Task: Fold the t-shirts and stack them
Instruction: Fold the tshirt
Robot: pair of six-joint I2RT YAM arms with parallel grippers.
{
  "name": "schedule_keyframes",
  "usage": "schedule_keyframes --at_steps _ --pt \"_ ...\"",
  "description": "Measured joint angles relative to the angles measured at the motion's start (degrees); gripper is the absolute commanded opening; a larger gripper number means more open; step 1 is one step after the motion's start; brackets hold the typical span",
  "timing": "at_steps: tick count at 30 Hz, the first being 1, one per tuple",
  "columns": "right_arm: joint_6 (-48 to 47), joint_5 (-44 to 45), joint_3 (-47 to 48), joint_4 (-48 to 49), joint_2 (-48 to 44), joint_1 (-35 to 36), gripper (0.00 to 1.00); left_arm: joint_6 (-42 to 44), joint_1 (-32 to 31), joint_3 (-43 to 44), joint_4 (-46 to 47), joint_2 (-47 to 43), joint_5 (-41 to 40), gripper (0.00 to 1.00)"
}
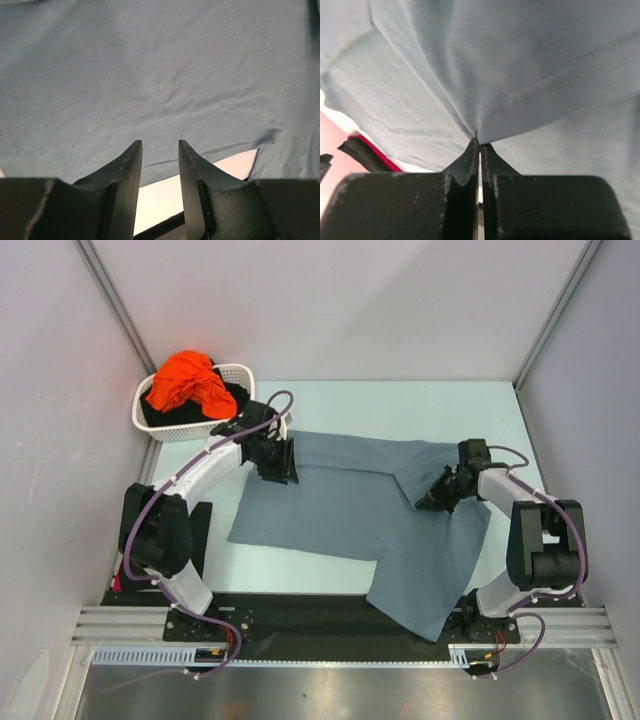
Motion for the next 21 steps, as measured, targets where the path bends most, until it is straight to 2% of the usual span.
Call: schedule_keyframes --at_steps 5,12,20,21 --pt "6.8 0.0 -4.3 3.0 -0.3 2.8 0.00 0.0 0.0 -0.7 0.2 -0.3 0.3 0.40" --pt "12.5 1.7 -4.9 3.1 -0.8 3.2 0.00 0.0 0.1 -2.4 1.0 -1.6 0.3 0.41" --pt "13.6 0.4 -5.0 2.0 -3.5 3.2 0.22 0.0 1.3 -3.2 1.6 -2.0 0.4 0.41" --pt "13.3 -0.1 -4.8 1.4 -4.0 3.2 0.33 0.0 1.5 -3.2 1.7 -2.0 0.4 0.41"
